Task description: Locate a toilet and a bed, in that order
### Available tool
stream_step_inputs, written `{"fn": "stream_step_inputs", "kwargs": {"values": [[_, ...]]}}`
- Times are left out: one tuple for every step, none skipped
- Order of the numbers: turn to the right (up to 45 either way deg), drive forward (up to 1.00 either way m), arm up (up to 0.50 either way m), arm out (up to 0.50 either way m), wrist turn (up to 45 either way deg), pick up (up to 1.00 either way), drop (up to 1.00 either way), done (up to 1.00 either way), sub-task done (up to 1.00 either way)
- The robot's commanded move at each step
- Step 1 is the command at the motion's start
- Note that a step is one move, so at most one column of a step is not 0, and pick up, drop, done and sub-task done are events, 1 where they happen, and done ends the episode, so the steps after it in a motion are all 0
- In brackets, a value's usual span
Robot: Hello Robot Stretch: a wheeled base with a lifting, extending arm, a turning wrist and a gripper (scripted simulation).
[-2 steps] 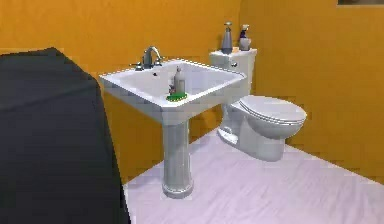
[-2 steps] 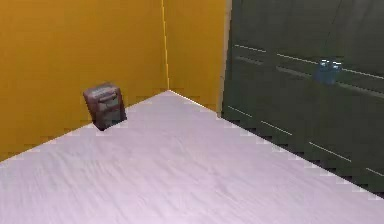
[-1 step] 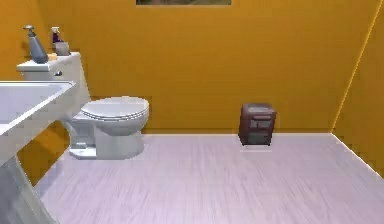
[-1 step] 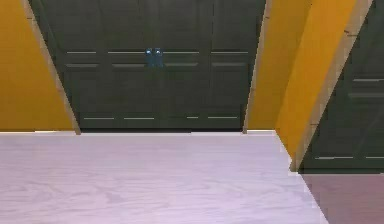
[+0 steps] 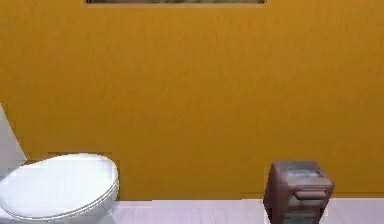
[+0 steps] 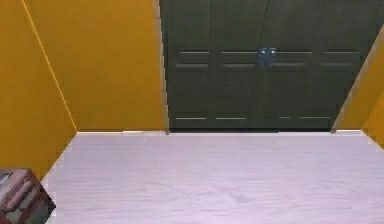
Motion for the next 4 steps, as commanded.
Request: {"fn": "stream_step_inputs", "kwargs": {"values": [[0.0, 0.2, 0.0, 0.0, 0.0, 0.0, 0.0, 0.0, 0.0], [-45.0, 0.0, 0.0, 0.0, 0.0, 0.0, 0.0, 0.0, 0.0], [0.0, 0.0, 0.0, 0.0, 0.0, 0.0, 0.0, 0.0, 1.0], [-45.0, 0.0, 0.0, 0.0, 0.0, 0.0, 0.0, 0.0, 0.0]]}}
